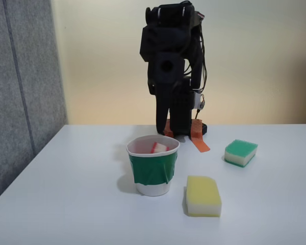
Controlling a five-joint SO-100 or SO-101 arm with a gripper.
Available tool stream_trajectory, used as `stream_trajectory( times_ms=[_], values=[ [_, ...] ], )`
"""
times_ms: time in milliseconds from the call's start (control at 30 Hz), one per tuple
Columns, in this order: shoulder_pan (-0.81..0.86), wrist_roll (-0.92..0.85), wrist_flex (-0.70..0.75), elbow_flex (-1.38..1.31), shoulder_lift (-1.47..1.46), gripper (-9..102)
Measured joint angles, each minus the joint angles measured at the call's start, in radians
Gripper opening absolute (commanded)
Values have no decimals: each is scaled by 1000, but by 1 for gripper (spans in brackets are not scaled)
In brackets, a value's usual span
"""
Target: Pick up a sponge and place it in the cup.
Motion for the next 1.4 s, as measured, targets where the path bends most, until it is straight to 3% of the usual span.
stream_trajectory(
  times_ms=[133,300,733,933,1067,1200,1400],
  values=[
    [-11,63,80,0,52,0],
    [0,169,141,84,210,0],
    [-95,482,143,595,877,0],
    [-138,541,144,755,1141,0],
    [-138,532,143,785,1166,0],
    [-147,522,78,853,1166,0],
    [-153,505,-153,1029,1172,0]
  ],
)
